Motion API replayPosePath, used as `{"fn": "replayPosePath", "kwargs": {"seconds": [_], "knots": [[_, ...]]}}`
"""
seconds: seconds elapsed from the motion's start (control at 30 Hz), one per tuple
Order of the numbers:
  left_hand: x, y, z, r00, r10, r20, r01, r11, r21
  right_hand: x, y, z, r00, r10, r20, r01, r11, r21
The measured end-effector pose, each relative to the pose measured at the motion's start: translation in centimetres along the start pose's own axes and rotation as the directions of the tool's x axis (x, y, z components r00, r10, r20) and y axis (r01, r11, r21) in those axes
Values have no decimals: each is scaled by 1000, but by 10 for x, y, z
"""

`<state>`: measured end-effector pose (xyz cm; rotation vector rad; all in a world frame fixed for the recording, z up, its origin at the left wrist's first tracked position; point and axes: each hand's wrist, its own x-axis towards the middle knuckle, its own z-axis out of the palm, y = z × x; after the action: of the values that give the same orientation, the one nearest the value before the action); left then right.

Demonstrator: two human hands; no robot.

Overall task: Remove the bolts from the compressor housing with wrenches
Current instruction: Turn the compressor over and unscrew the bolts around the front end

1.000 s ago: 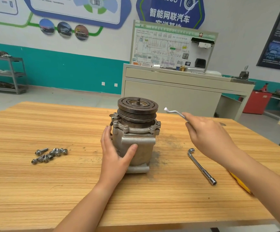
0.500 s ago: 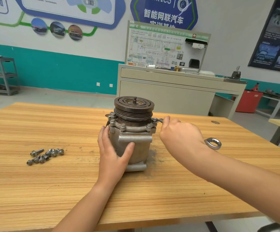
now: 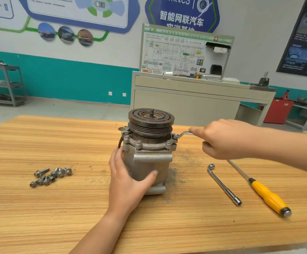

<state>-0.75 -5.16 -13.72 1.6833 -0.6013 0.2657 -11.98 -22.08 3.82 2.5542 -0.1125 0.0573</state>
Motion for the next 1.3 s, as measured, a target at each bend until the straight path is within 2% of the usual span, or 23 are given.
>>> {"fn": "replayPosePath", "kwargs": {"seconds": [0.17, 0.37, 0.43, 0.57, 0.67, 0.77, 0.97, 1.3], "knots": [[0, -2, 2, 1000, -2, 10, 1, 993, 116, 26, 31, 14, 992, -124, -39, 120, 988, -93], [2, -3, 0, 1000, -12, 15, 9, 983, 182, 75, 22, 53, 960, -136, -246, 153, 987, 49], [2, -5, 1, 1000, -18, 20, 14, 985, 170, 89, 8, 58, 938, -103, -331, 164, 973, 163], [4, -5, 0, 999, -31, 41, 25, 989, 143, 87, 3, 61, 912, -3, -411, 118, 960, 253], [5, -5, -1, 998, -39, 50, 32, 990, 137, 59, 9, 63, 877, 184, -443, 1, 922, 386], [4, -6, -1, 998, -35, 55, 27, 989, 143, 21, 6, 61, 838, 313, -447, -74, 877, 475], [2, -2, -1, 998, -45, 51, 37, 990, 133, -26, -16, 50, 868, 344, -357, -98, 824, 558], [0, 0, -1, 997, -58, 48, 51, 992, 119, -13, -27, 51, 892, 386, -236, -129, 718, 684]]}}
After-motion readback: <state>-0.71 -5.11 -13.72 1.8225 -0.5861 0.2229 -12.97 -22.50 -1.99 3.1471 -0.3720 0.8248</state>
